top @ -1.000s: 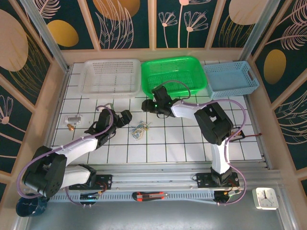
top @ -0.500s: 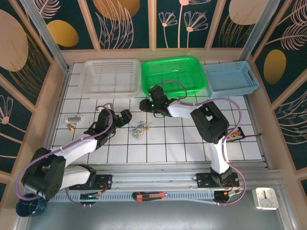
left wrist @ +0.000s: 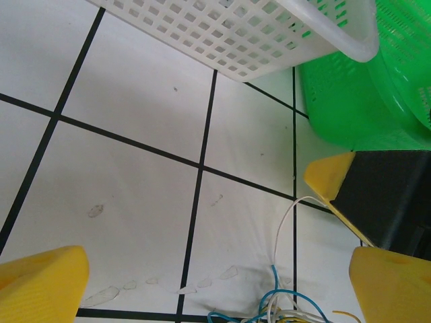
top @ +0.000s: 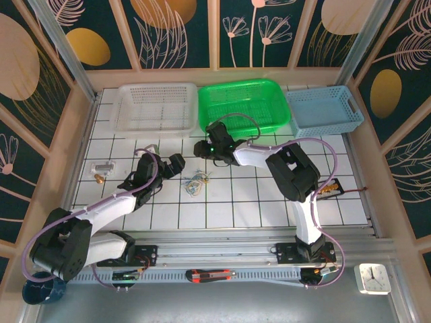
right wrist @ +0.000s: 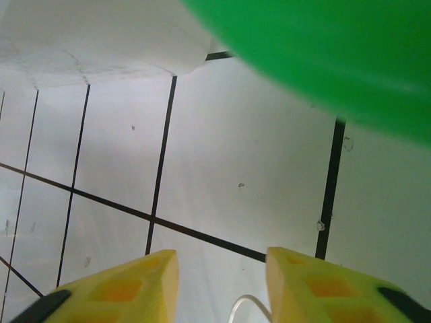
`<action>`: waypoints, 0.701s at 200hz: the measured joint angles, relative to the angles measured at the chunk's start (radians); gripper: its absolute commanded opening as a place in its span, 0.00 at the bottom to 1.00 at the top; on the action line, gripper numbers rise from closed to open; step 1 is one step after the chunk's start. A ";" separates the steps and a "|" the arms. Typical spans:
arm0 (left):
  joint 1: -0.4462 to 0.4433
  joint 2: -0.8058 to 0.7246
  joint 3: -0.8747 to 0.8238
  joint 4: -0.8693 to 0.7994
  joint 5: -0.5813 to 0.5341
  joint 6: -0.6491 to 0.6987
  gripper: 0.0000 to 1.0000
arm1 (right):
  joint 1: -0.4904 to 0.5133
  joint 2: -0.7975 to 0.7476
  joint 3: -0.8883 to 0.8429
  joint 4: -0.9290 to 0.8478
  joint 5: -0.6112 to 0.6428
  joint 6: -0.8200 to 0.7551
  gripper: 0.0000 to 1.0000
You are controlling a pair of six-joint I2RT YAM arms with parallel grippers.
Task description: Untangle the cables
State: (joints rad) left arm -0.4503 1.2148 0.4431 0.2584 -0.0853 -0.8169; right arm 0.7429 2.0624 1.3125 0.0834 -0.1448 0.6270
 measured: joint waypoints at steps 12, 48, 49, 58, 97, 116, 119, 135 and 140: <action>0.000 -0.002 0.000 0.000 0.002 0.000 0.99 | 0.007 -0.001 -0.008 0.011 0.014 0.001 0.44; 0.000 -0.005 0.000 0.000 0.002 0.000 0.99 | 0.032 -0.033 -0.071 0.040 0.060 0.006 0.44; 0.000 -0.005 0.000 0.000 0.002 0.000 0.99 | 0.032 -0.035 -0.074 0.040 0.061 0.008 0.44; 0.000 -0.005 0.000 0.000 0.002 0.000 0.99 | 0.037 -0.042 -0.090 0.040 0.069 0.013 0.44; 0.000 -0.009 0.000 0.000 0.002 0.000 0.99 | 0.051 -0.057 -0.147 0.040 0.121 0.039 0.55; 0.000 -0.016 0.000 0.000 0.002 0.000 0.99 | 0.055 -0.079 -0.165 0.040 0.150 0.047 0.56; 0.000 -0.018 0.000 0.000 0.002 0.000 0.99 | 0.055 -0.083 -0.167 0.040 0.154 0.048 0.57; 0.000 -0.021 -0.002 0.001 0.002 0.000 0.99 | 0.056 -0.105 -0.176 0.040 0.174 0.060 0.59; 0.000 -0.022 -0.004 0.001 0.002 0.000 0.99 | 0.056 -0.110 -0.177 0.040 0.178 0.060 0.61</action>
State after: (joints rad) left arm -0.4503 1.1927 0.4393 0.2596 -0.0830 -0.8169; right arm 0.7986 1.9526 1.1355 0.1238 0.0330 0.6872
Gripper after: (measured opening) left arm 0.989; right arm 0.578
